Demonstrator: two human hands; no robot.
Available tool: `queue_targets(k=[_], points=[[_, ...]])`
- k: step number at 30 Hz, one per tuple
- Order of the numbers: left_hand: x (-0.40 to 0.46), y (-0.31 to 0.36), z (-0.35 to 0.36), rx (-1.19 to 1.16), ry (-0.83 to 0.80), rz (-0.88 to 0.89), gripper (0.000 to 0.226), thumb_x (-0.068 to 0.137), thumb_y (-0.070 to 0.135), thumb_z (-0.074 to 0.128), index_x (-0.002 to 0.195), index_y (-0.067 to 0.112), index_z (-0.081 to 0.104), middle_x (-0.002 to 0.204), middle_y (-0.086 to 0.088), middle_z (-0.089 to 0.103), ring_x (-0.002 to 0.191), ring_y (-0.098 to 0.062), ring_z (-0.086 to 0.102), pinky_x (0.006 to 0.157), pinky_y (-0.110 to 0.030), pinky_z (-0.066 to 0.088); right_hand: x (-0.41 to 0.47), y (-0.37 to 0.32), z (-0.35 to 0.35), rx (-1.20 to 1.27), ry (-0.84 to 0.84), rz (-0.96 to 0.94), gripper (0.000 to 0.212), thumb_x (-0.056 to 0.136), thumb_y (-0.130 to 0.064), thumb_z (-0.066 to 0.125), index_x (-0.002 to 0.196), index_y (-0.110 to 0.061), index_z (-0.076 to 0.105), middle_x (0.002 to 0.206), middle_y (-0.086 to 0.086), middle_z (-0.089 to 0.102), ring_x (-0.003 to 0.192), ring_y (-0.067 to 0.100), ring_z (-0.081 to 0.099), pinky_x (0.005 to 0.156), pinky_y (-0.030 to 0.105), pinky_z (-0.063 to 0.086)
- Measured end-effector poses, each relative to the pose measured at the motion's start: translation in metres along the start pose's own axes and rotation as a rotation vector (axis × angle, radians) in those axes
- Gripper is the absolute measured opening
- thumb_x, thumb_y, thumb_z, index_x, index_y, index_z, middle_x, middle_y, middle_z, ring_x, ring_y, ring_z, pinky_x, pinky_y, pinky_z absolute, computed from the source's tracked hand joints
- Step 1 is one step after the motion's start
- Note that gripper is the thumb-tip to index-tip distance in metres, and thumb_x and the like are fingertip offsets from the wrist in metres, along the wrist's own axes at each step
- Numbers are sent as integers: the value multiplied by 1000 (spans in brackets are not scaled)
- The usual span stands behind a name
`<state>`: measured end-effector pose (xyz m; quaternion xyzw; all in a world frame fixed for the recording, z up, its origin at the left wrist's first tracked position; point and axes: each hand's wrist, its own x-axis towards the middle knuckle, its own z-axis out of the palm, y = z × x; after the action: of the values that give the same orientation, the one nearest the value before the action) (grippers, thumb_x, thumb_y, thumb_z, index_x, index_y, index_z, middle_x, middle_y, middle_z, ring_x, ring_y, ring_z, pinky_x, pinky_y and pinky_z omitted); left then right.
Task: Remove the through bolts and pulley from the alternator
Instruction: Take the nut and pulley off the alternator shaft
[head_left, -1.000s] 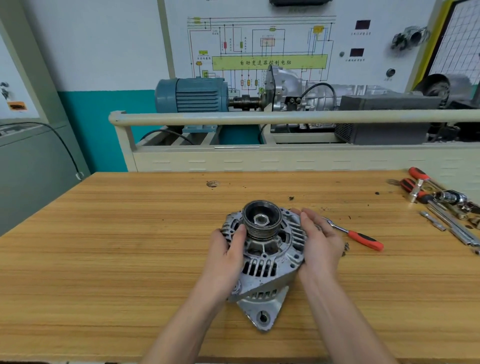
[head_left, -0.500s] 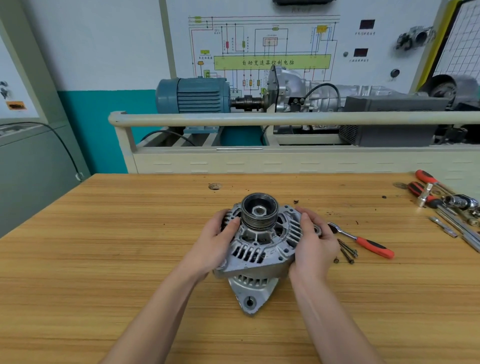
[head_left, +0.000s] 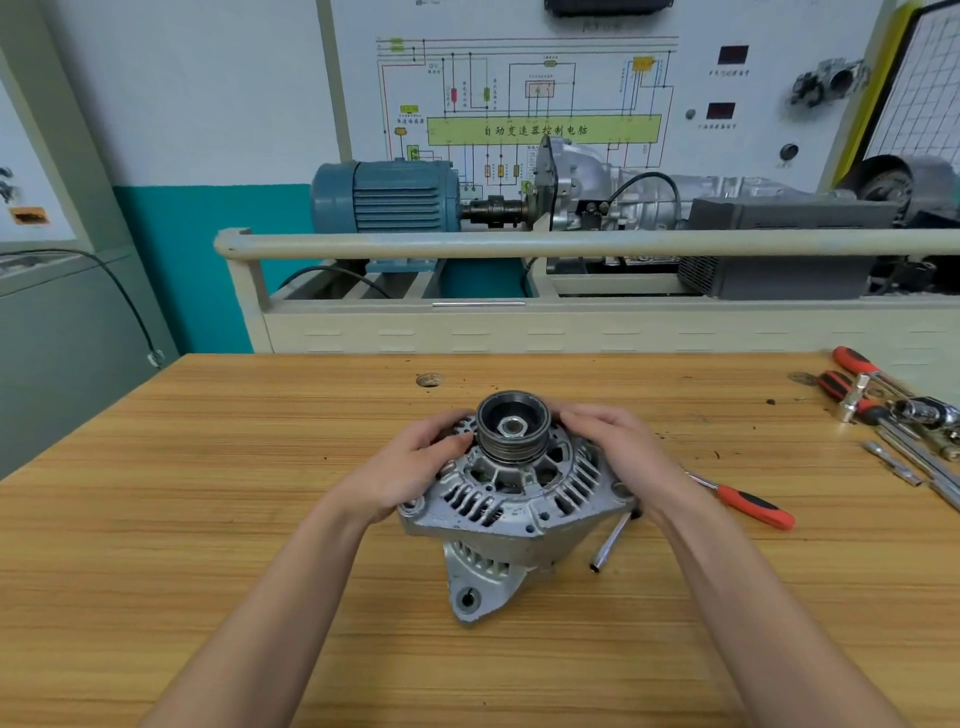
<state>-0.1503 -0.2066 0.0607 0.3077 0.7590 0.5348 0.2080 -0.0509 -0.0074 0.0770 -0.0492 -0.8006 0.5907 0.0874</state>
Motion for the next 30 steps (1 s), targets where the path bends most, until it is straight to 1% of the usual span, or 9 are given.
queue_targets(k=[2, 5, 8, 10, 14, 18, 24, 26, 30], points=[[5, 1, -5, -45, -32, -22, 37, 100, 16, 46, 137, 16, 48, 119, -5, 68, 105, -22, 67, 83, -33, 54, -3, 5, 3, 20, 26, -13, 29, 97, -17, 49, 95, -41, 66, 94, -40, 63, 93, -16, 56, 104, 33, 37], [11, 8, -16, -72, -172, -51, 37, 98, 12, 48, 135, 16, 52, 118, -8, 69, 106, -28, 66, 87, -39, 54, -7, 3, 4, -32, 88, -27, 18, 90, -26, 60, 89, -38, 72, 104, -25, 69, 94, 5, 67, 93, 43, 50], [14, 23, -24, 153, -217, -37, 34, 96, 8, 53, 128, 19, 59, 117, -1, 70, 110, -20, 64, 96, -39, 48, -6, -6, 3, -231, 250, -70, 15, 86, -33, 65, 78, -27, 76, 83, -13, 74, 82, 10, 70, 77, 36, 55], [15, 31, -23, 353, -83, -17, 23, 96, 14, 55, 115, 23, 65, 112, 6, 70, 107, -10, 62, 99, -36, 44, 1, -9, 4, -243, 333, -88, 20, 88, -30, 64, 75, -22, 76, 77, -6, 75, 81, 17, 70, 79, 39, 57], [4, 36, 8, 215, 358, -19, 39, 104, 35, 31, 100, 11, 62, 100, -6, 68, 92, -15, 62, 81, -31, 48, 15, -7, 15, -243, 61, -120, 28, 100, -30, 45, 123, -27, 61, 130, -12, 58, 119, 3, 49, 103, 25, 36], [-5, 24, 41, 489, 553, 8, 57, 103, 45, 17, 90, 13, 63, 75, 8, 56, 76, -14, 56, 68, -27, 39, 16, -2, 20, -159, -57, -54, 36, 104, -35, 32, 130, -26, 54, 134, -9, 55, 110, -4, 47, 97, 18, 33], [0, 18, 35, 420, 565, 60, 43, 97, 49, 29, 77, 21, 54, 64, 16, 45, 64, 0, 41, 60, -16, 27, 3, 5, 27, -205, 112, -98, 40, 105, -37, 31, 115, -24, 67, 116, -5, 69, 104, 8, 61, 87, 21, 43], [0, 19, 34, 334, 507, 79, 45, 87, 55, 28, 73, 22, 55, 65, 16, 51, 67, 1, 45, 65, -17, 32, -4, 10, 28, -257, 176, -123, 49, 104, -38, 31, 94, -13, 72, 82, 4, 71, 77, 18, 64, 73, 28, 46], [-1, 27, 31, 208, 344, 109, 52, 100, 43, 34, 82, 11, 71, 84, -1, 73, 87, -19, 65, 85, -35, 43, -10, 5, 22, -289, 213, -98, 55, 102, -39, 37, 74, 3, 60, 40, -10, 33, 46, 17, 36, 62, 31, 33]])
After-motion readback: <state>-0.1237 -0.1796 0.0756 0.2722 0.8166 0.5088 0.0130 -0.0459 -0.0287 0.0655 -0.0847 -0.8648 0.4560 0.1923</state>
